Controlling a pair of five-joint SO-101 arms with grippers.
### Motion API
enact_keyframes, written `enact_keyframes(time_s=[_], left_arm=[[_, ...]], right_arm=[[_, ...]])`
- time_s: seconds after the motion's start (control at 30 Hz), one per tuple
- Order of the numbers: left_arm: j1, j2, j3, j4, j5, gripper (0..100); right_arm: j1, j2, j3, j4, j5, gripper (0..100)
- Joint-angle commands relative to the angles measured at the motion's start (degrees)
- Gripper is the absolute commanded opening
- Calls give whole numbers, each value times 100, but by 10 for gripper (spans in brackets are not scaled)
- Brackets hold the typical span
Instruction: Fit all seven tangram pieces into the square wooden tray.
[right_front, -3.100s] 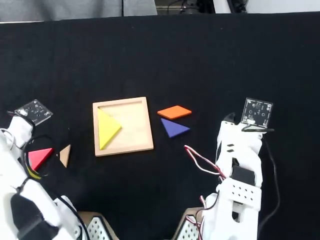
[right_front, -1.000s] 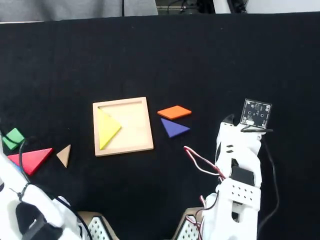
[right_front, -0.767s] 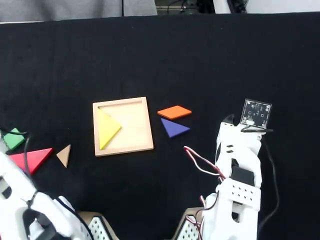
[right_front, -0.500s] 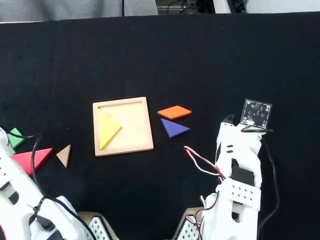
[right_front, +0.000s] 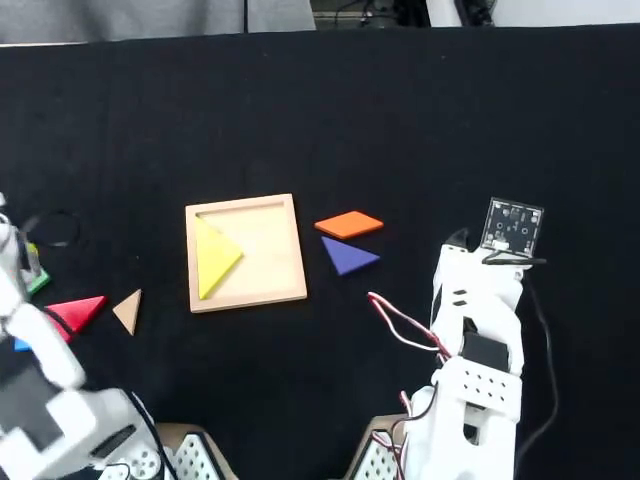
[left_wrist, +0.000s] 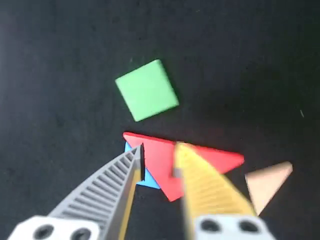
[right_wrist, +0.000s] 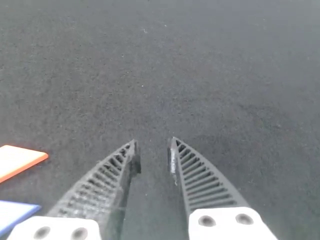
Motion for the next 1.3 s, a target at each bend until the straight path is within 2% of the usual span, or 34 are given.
enact_keyframes(time_s=[0.0, 0.07, 0.3, 0.4, 0.47, 0.53, 0.63, 0.73, 0.77, 0.83, 1.0, 1.27], left_arm=[[-356, 862, -963, 193, 1512, 259], [-382, 958, -971, 185, 1864, 277], [-382, 1002, -681, -510, 1934, 277], [-136, 941, -796, -202, 1873, 277], [101, 914, -1138, 457, 1538, 277], [295, 897, -1552, 1275, 571, 277], [224, 976, -1736, 2022, -1987, 277], [-409, 1055, -1727, 2505, -4949, 277], [-699, 1081, -1727, 2620, -5679, 277], [-1191, 1152, -1727, 2734, -6488, 277], [-1868, 1574, -1464, 2075, -6523, 277], [-1912, 2189, -136, -281, -5723, 277]], right_arm=[[-88, -4, -66, -105, 62, 106], [-88, -4, -66, -97, 62, 106], [-88, -4, -66, -79, 62, 106], [-88, -4, -66, -79, 62, 106], [-88, -4, -66, -79, 62, 106], [-88, -4, -66, -79, 62, 106], [-88, -4, -57, -79, 62, 106], [-88, -4, -57, -79, 62, 106], [-88, -4, -57, -79, 62, 106], [-88, -4, -57, -88, 62, 106], [-88, -4, -57, -88, 62, 106], [-88, -4, -57, -70, 62, 106]])
